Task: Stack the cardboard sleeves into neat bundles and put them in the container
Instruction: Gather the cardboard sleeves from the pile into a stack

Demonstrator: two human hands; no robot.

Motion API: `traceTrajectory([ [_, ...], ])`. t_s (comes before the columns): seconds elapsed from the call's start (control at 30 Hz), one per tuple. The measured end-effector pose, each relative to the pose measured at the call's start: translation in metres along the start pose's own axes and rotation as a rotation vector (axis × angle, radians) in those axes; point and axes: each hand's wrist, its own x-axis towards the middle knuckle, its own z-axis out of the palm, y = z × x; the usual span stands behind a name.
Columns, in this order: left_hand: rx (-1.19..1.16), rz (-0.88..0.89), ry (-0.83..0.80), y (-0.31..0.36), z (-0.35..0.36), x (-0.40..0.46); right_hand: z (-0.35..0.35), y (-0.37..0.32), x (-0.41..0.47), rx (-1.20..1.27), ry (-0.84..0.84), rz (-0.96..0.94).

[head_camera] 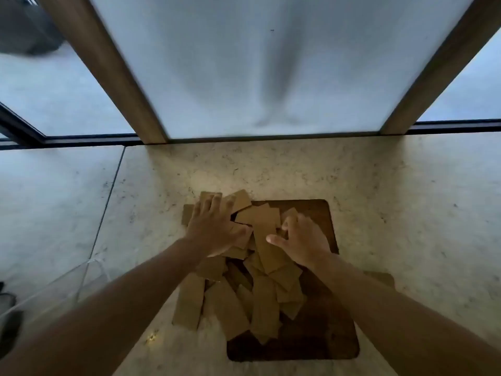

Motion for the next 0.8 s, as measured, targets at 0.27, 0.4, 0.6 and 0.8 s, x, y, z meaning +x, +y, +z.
traceTrajectory([
  [0.27, -0.107, 0.043, 0.223, -0.016, 0.017, -0.031, 0.034, -0.01, -0.012, 0.036, -0.002, 0.104],
  [0.4, -0.401, 0.052, 0.157, -0.013, 0.014, -0.032, 0.027, -0.005, -0.013, 0.371, 0.041, 0.151],
  [0.6, -0.887, 0.086, -0.063, 0.008, 0.006, -0.036, -0.003, -0.003, -0.028, 0.484, -0.425, -0.04],
  [0.8, -1.141, -0.046, -0.285, 0.016, 0.016, -0.035, -0.006, -0.007, -0.038, 0.824, -0.282, 0.112],
])
